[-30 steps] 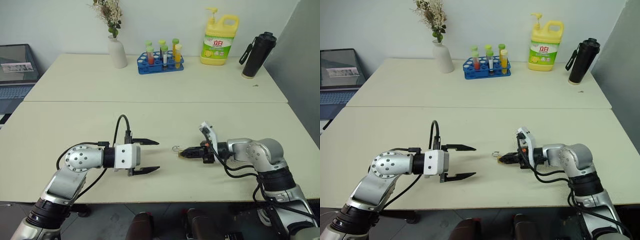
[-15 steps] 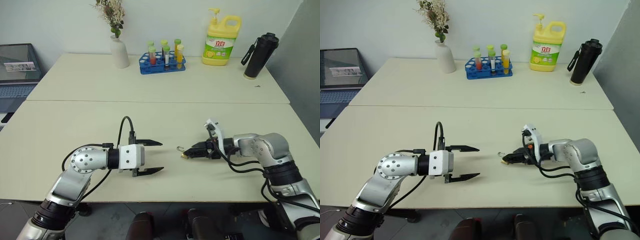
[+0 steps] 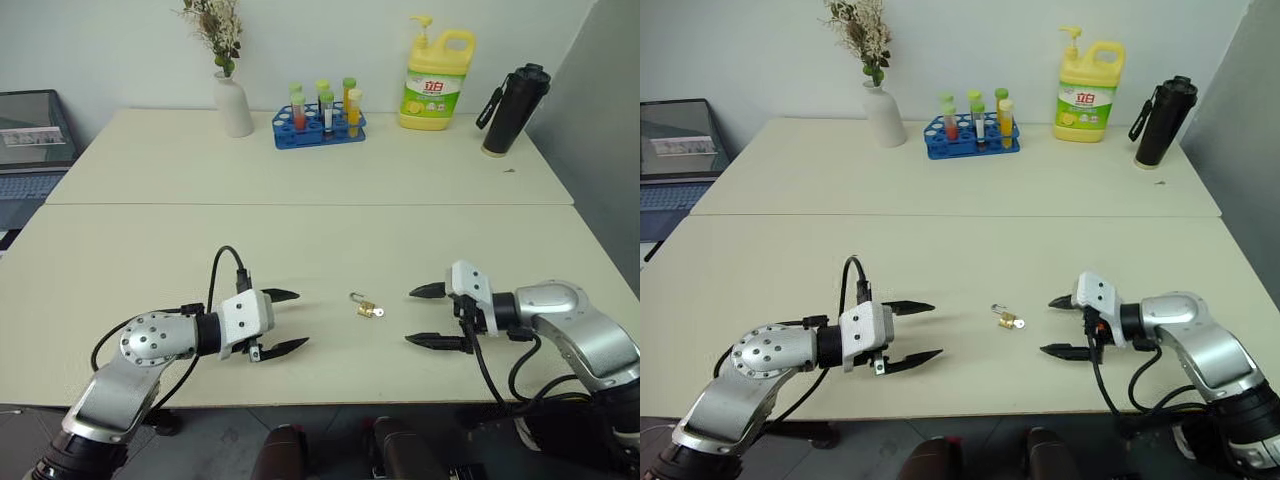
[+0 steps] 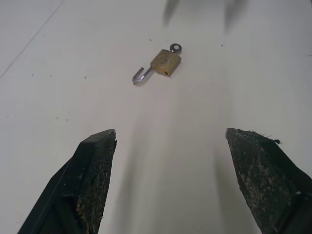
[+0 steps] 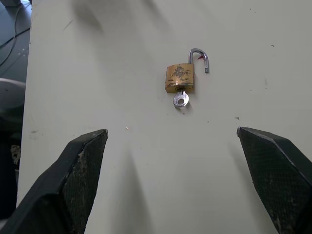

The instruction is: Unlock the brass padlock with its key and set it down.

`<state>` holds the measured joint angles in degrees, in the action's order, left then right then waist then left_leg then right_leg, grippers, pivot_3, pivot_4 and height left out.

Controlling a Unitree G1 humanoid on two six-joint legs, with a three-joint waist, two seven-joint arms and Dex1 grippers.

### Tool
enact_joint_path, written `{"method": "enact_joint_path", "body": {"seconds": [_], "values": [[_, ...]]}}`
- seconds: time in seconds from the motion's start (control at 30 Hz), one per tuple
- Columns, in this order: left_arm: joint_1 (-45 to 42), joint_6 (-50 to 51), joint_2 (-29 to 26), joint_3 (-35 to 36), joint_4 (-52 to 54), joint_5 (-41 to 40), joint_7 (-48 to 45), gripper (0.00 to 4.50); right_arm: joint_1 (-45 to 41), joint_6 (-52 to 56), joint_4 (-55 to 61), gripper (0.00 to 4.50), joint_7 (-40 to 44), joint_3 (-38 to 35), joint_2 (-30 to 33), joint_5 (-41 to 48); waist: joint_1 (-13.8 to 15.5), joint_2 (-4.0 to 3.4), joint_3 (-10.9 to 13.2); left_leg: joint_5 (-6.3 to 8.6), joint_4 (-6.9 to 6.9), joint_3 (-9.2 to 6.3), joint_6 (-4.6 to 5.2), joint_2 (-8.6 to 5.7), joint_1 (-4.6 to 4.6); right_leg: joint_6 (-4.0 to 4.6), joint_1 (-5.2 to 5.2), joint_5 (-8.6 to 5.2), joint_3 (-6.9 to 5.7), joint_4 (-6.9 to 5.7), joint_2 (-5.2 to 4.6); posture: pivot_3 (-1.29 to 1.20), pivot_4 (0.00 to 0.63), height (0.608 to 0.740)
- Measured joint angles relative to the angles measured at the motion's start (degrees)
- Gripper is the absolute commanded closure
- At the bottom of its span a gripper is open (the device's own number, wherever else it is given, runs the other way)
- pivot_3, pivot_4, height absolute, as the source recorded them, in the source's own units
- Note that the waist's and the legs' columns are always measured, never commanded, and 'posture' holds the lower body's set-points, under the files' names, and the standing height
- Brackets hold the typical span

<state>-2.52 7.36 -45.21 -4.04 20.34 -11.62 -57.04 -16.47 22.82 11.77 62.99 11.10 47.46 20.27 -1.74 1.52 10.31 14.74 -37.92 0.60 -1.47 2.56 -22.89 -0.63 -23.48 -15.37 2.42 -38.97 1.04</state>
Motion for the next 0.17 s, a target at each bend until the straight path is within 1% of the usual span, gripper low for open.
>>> {"method": "enact_joint_path", "body": {"seconds": [0.17], "values": [[-0.8, 1.4, -0.2, 0.6, -0.1, -2.5, -1.3, 0.73, -0.9, -1.2, -1.1, 0.05, 0.8, -1.3, -0.1, 0.0, 0.0, 0.0, 0.0, 0.0, 0.0, -0.03, 0.0, 0.01, 0.0, 0.01, 0.02, 0.0, -0.01, 0.0, -0.01, 0.0, 0.15, 0.74]]}}
